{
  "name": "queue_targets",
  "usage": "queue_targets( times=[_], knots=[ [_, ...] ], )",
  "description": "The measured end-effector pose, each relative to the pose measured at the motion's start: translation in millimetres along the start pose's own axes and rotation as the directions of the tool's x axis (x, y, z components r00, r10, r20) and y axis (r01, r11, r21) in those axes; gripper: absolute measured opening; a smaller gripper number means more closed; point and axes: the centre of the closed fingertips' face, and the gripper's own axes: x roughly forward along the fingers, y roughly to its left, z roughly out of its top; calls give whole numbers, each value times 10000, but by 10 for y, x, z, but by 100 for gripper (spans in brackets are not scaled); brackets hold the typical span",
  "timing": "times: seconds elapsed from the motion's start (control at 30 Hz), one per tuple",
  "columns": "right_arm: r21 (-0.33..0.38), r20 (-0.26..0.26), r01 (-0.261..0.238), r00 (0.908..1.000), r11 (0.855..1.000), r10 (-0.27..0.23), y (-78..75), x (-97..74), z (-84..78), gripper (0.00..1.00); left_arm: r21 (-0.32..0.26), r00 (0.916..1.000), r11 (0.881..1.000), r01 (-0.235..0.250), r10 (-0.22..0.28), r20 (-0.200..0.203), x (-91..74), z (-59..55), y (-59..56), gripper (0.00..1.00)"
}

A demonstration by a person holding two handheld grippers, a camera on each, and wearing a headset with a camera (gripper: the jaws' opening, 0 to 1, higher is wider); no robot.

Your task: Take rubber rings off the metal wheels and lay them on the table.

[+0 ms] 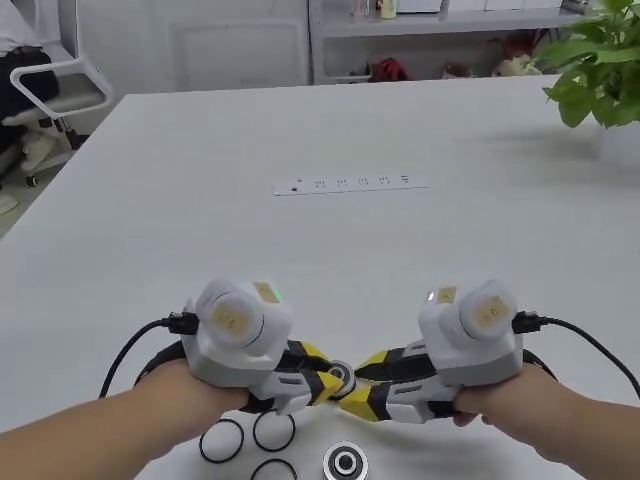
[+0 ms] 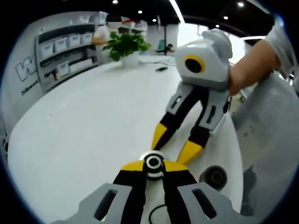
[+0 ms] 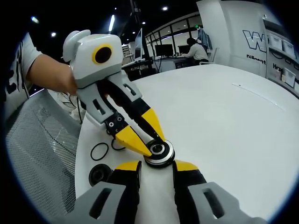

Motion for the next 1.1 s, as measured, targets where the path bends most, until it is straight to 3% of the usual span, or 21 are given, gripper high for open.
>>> queue_targets(
  times=[0.33, 1.1],
  knots=[
    [400, 231, 151, 9996, 9991, -160, -38, 12, 25, 27, -5, 10000, 10000, -90, 90, 18, 9, 2, -25, 14],
    [-60, 40, 73, 10000, 10000, -72, -29, -30, -18, 19, 69, 9999, 9999, -93, 94, -50, 12, 9, -45, 13]
  ],
)
